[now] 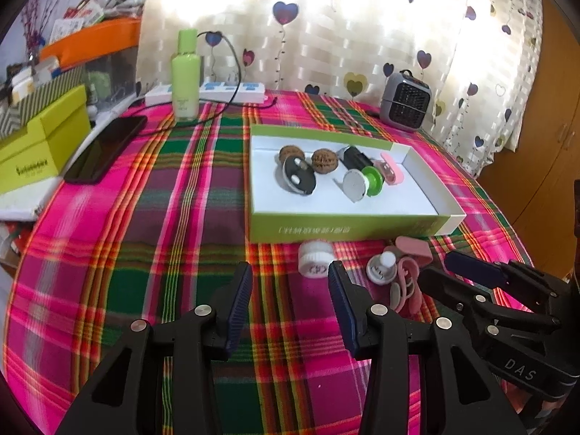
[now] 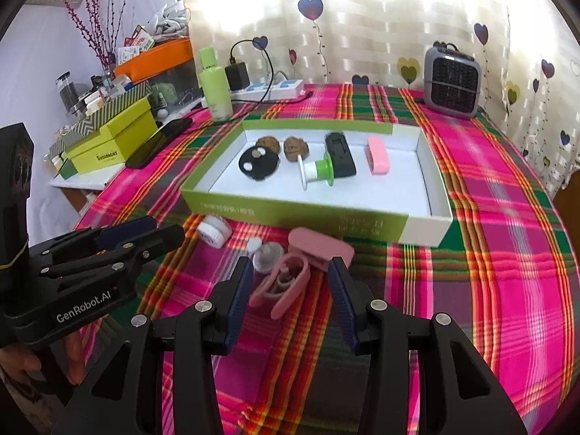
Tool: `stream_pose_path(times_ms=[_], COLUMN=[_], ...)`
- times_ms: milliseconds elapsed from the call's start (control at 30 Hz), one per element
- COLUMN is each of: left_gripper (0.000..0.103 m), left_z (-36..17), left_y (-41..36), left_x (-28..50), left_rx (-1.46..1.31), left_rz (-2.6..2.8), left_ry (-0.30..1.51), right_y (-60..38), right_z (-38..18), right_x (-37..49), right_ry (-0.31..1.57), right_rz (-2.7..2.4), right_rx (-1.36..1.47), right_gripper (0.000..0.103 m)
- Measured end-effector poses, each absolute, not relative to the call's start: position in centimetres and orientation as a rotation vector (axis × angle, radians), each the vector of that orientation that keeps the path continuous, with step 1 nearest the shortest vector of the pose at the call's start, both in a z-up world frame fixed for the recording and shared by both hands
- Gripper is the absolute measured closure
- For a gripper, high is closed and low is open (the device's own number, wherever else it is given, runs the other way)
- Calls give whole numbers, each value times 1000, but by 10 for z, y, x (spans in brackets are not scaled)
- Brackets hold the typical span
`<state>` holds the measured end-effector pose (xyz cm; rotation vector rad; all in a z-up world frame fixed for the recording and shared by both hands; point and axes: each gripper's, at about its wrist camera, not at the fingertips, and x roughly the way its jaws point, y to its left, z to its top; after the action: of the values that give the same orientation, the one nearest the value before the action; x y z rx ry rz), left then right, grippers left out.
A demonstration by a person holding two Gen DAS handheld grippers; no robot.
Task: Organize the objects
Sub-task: 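Withdraw both open tools from the box toward the remaining items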
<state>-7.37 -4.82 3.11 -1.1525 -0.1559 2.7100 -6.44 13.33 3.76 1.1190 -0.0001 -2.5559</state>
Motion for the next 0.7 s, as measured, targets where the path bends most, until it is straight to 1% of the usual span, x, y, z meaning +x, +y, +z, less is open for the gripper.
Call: stream_pose_path(times_ms=[333, 400, 433, 567, 700], left_gripper=[59, 59, 58, 58, 58], left_z=[22, 21, 20, 16, 15], left_y=[-53, -51, -50, -49, -50], left_x=[-64, -64, -64, -66, -68], left_rx=[-1178, -1177, -1179, -1197, -1203], left_rz=[2699, 2692, 2689, 2687, 2701], left_ry=[-203, -200, -202, -223, -234], right_y=[139, 141, 142, 142, 132], right_z=[25, 22, 21, 19, 15], right_x=[-55, -55, -56, -60, -68], right_ry=[-21, -52, -69, -130, -95], right_rz=[-2520, -2503, -2493, -2464, -2461], right_rx=[1156, 1176, 1183, 1190, 1213], right_gripper=[59, 57, 53, 53, 53])
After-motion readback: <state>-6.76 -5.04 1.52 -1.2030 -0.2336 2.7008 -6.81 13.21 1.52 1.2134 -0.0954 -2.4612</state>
